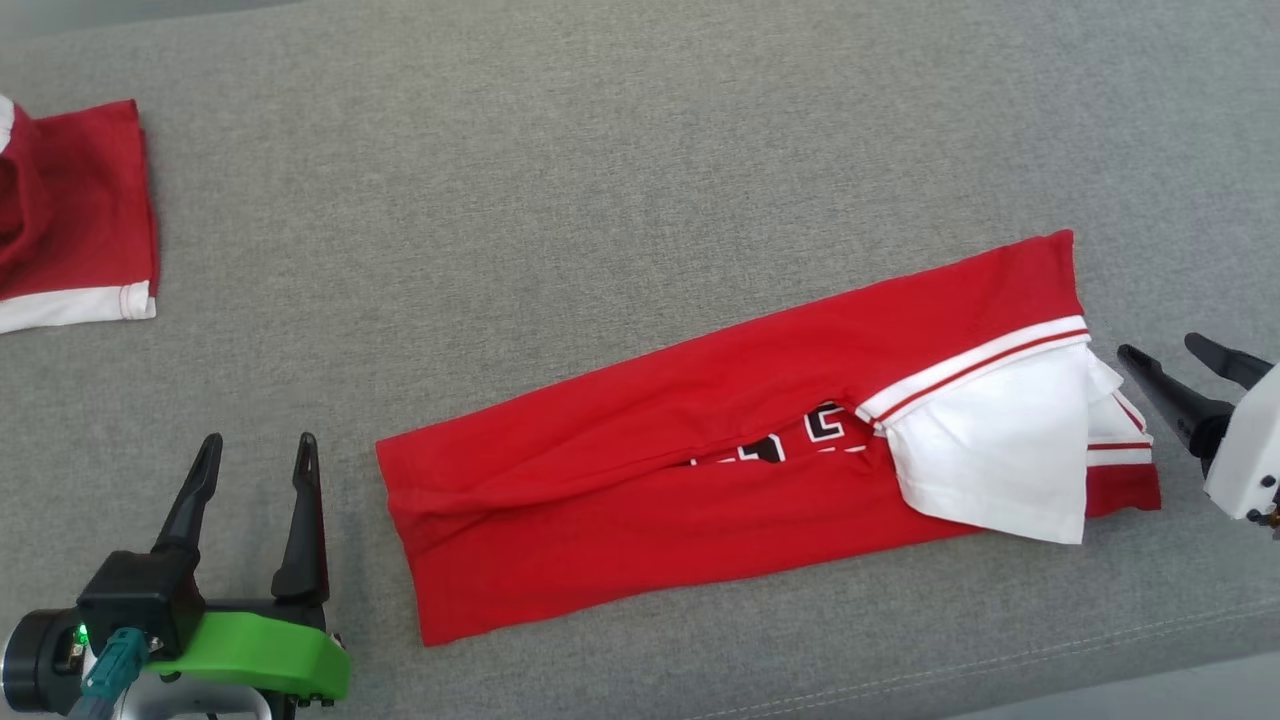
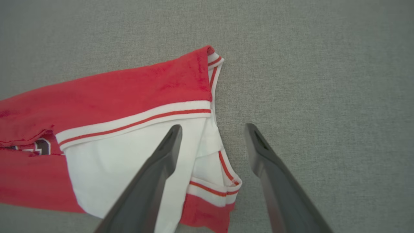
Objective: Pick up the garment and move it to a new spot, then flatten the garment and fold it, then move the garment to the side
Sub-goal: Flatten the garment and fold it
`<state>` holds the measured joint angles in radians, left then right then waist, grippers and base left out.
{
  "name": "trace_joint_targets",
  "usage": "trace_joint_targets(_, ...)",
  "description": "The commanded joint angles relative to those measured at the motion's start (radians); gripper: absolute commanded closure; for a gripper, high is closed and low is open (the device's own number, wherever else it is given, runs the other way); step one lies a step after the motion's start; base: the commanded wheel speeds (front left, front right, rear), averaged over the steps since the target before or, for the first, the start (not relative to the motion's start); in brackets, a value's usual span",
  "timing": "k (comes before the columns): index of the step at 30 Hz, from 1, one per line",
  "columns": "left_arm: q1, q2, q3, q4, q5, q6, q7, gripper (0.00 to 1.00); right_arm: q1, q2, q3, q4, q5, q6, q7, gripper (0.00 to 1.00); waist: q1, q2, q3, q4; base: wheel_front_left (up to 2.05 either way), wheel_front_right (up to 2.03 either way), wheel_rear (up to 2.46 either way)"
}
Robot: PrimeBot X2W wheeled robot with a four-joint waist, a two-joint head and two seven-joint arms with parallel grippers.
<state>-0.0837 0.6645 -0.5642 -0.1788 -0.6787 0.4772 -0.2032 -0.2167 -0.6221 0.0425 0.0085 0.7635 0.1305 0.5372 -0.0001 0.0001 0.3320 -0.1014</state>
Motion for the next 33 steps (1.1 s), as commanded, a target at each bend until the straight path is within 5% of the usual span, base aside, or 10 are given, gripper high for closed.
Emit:
trace_joint_targets(1,0.006,-0.023,0.013,0.001,0.015,0.010,-0.025,0.00,-0.029,0.009,0.014,0.034,-0.039,0.000,0.031,0.00,0.0001,-0.0001,0.021,0.039,0.00,0.00,0.00)
trace_joint_targets(11,0.022,-0.117,0.059,0.043,0.039,-0.036,-0.062,0.00,-0.103,0.047,0.041,0.201,-0.117,0.000,0.067,0.00,0.0001,-0.0001,0.060,0.114,0.00,0.00,0.00)
trace_joint_targets(16,0.032,-0.175,0.105,0.085,0.032,-0.120,-0.062,0.00,-0.122,0.082,0.070,0.293,-0.066,0.000,0.118,0.00,0.0001,-0.0001,0.067,0.137,0.00,0.00,0.00)
trace_joint_targets(17,0.027,-0.183,0.117,0.095,0.040,-0.139,-0.062,0.00,-0.124,0.093,0.077,0.300,-0.035,0.001,0.128,1.00,0.0001,-0.0001,0.065,0.141,0.00,0.00,0.00)
trace_joint_targets(26,0.034,-0.266,0.241,0.206,0.053,-0.291,-0.063,0.00,-0.135,0.074,0.043,0.280,0.184,0.002,0.119,1.00,0.0001,-0.0001,-0.012,0.141,0.00,0.00,0.00)
trace_joint_targets(33,0.066,-0.309,0.320,0.264,0.092,-0.378,-0.062,0.00,-0.065,-0.033,-0.115,0.353,0.218,0.000,0.145,1.00,0.0001,-0.0001,-0.088,0.131,0.00,0.00,0.00)
